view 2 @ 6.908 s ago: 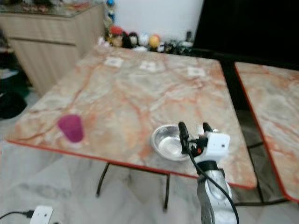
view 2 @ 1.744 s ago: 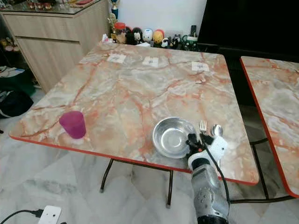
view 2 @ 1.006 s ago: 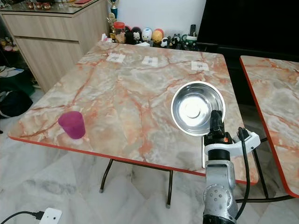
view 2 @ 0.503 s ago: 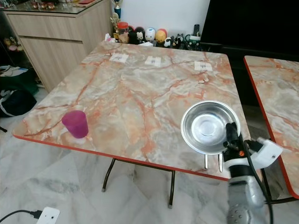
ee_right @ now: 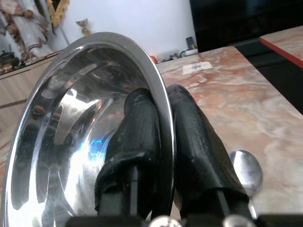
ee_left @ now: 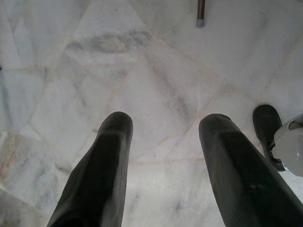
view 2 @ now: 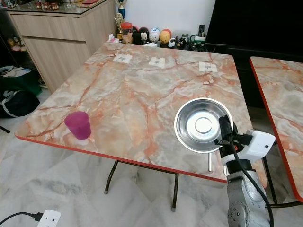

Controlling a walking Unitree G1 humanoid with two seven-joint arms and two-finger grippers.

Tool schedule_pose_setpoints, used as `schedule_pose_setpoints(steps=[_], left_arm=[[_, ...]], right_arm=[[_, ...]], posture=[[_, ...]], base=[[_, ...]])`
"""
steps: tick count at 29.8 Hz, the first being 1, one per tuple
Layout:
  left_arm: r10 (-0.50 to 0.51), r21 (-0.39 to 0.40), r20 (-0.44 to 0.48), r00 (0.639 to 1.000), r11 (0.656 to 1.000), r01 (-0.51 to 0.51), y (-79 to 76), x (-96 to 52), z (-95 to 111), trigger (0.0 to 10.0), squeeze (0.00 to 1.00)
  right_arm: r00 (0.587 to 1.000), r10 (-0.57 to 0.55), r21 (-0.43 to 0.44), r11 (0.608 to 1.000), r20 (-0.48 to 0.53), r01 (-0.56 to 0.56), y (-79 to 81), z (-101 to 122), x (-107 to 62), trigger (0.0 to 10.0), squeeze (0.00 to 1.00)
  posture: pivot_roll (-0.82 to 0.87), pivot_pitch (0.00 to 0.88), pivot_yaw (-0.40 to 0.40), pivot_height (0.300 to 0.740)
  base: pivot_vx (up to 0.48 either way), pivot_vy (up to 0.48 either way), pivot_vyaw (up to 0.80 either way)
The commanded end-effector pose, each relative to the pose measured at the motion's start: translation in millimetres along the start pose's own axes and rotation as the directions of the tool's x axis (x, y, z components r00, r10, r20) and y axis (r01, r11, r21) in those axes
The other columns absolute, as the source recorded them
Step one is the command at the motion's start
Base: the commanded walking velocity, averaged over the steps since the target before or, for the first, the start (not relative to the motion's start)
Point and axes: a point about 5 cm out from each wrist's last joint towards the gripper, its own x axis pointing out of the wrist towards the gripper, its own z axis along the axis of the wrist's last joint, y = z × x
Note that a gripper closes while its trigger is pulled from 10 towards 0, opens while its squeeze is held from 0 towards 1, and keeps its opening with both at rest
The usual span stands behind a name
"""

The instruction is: Setting the table

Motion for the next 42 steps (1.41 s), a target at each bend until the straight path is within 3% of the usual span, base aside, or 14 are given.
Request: schedule_pose_setpoints(steps=[1, 14, 22, 42], left_arm=[[-0.005, 0.030, -0.004, 1.000, 1.000, 0.005, -0.6, 0.3, 0.2, 10.0, 0.00], [-0.004, 0.039, 0.006, 1.000, 0.999, 0.004, 1.5, 2.2, 5.2, 10.0, 0.00], [-0.006, 0.044, 0.007, 1.000, 0.999, 0.005, 2.6, 2.4, 5.7, 10.0, 0.00], [-0.017, 0.056, 0.019, 1.000, 0.998, 0.016, -2.5, 3.7, 10.1, 10.0, 0.00]], right_arm=[[0.999, 0.007, -0.008, 1.000, 0.031, -0.007, 4.2, 5.8, 2.0, 10.0, 0.00], [1.000, 0.020, 0.011, 1.000, 0.013, -0.020, 12.5, -0.1, 2.8, 10.0, 0.00], [1.000, 0.031, -0.058, 0.998, 0.002, -0.031, 6.3, 8.7, -3.6, 10.0, 0.00], [0.996, -0.062, 0.006, 0.998, 0.059, 0.062, 5.3, 9.3, -2.3, 10.0, 0.00]], posture=[[0.10, 0.022, -0.016, 0.740], [0.11, 0.027, -0.013, 0.740], [0.10, 0.027, -0.013, 0.740], [0.10, 0.022, -0.001, 0.740]], base=[[0.000, -0.330, 0.00], [0.000, -0.371, 0.00], [0.000, -0.383, 0.00], [0.000, -0.383, 0.00]])
